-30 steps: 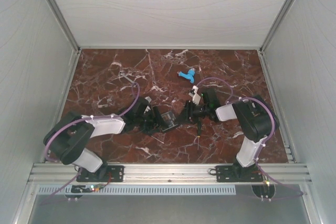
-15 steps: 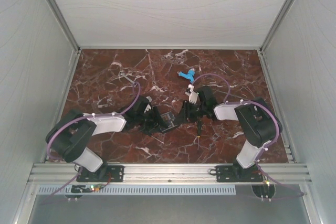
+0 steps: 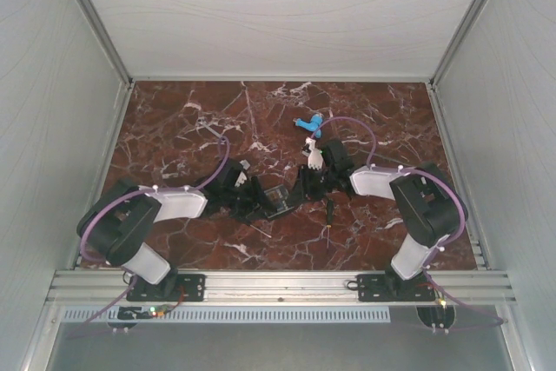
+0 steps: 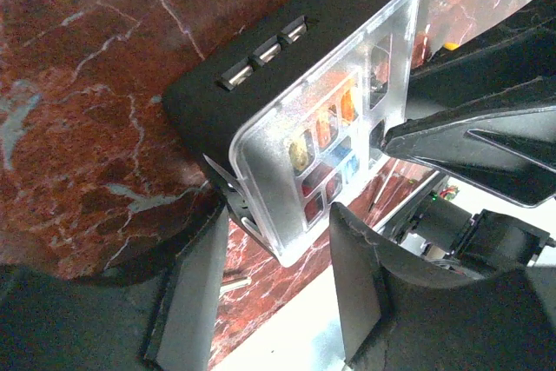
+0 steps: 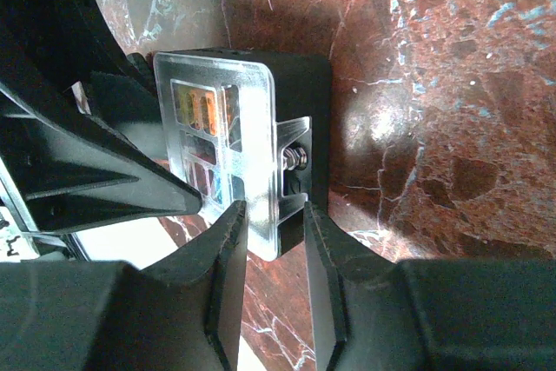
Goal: Snap on the fuse box
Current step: Close the fuse box cover on the fuse box base.
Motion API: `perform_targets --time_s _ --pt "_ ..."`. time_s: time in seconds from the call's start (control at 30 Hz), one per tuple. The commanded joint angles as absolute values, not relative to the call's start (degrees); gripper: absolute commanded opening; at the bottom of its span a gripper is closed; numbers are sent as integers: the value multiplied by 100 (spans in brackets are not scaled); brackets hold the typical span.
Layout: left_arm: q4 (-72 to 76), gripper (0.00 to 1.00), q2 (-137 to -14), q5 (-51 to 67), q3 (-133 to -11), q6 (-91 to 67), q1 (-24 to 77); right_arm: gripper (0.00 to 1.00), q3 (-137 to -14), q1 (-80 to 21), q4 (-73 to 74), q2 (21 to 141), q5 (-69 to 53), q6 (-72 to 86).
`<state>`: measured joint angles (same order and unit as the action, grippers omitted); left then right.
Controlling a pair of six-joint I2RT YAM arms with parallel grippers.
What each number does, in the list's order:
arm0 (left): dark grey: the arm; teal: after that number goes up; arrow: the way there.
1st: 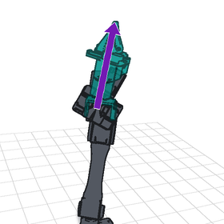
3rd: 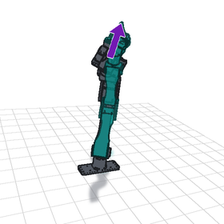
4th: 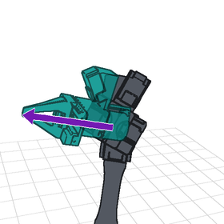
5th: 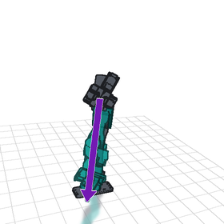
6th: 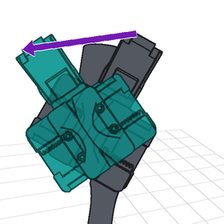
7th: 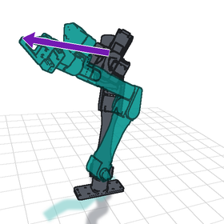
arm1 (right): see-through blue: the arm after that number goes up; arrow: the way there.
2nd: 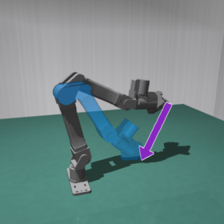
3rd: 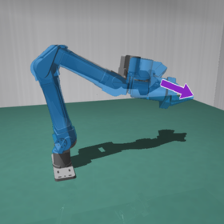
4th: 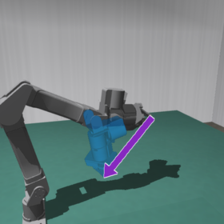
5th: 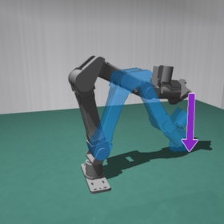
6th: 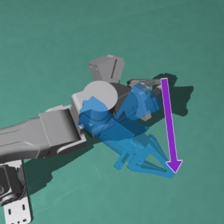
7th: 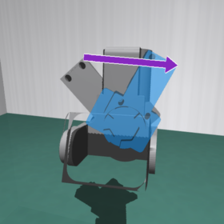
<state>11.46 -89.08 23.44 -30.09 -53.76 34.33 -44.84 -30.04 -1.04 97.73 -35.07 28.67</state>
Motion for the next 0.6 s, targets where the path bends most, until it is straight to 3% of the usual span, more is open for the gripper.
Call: perform_targets --time_s 0.0,0.33,0.57 --pt "596 25 -9368 1779 -2699 -5075 3401 21 -4289 -3331 334 10079 -2621 2521" --pt "-310 26 -9372 957 -3168 -4726 3775 21 -4281 -3464 585 9776 -2213 2382" --pt "81 30 -9088 1358 -3267 -4811 3762 23 -4093 -3187 -101 9451 -3142 2815"
